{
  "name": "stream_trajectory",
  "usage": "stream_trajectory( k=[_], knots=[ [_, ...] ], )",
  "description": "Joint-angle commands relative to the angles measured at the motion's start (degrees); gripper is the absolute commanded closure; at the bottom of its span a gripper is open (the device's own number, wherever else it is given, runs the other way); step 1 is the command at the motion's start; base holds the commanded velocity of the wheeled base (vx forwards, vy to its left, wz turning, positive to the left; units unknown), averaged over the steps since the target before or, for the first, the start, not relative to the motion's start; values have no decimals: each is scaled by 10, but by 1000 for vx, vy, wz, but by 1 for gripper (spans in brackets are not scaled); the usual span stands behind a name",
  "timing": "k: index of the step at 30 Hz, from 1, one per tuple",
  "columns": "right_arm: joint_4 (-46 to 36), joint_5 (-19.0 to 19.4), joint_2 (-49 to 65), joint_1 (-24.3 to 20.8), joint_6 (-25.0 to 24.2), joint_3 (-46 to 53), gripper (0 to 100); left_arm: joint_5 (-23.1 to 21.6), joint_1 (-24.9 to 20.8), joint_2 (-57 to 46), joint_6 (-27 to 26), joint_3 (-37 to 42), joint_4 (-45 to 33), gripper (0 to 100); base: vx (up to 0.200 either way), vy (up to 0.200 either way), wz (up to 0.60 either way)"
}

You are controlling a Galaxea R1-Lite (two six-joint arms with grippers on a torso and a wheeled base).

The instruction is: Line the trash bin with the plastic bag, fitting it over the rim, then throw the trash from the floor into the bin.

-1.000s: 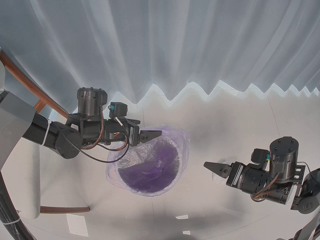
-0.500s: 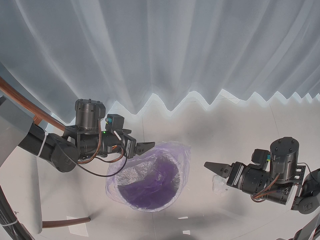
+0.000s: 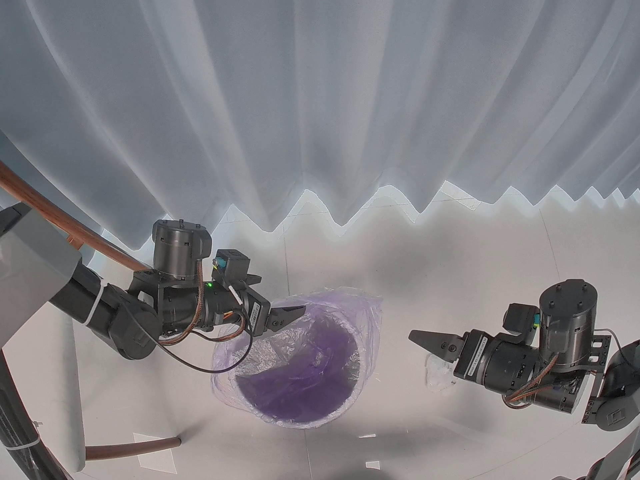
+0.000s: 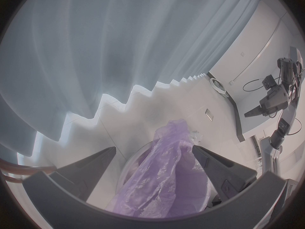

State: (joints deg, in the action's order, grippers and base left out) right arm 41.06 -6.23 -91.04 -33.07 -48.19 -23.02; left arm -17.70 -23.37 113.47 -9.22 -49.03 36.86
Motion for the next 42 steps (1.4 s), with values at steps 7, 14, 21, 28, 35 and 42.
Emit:
stream_trajectory(
  k=[7,14,21,28,35,42],
  knots=[
    [1,0,-1,0,-1,3,0,3,0,81,0,19,85,100,0,0,0],
    [0,0,-1,0,-1,3,0,6,9,96,7,17,123,100,0,0,0],
    [0,0,-1,0,-1,3,0,6,33,90,6,1,124,100,0,0,0],
    [1,0,-1,0,0,2,0,23,46,105,6,-34,131,100,0,0,0],
    [0,0,2,0,0,3,0,43,59,153,9,-67,142,100,0,0,0],
    [0,0,4,0,0,3,0,43,75,190,9,-89,142,100,0,0,0]
  ],
)
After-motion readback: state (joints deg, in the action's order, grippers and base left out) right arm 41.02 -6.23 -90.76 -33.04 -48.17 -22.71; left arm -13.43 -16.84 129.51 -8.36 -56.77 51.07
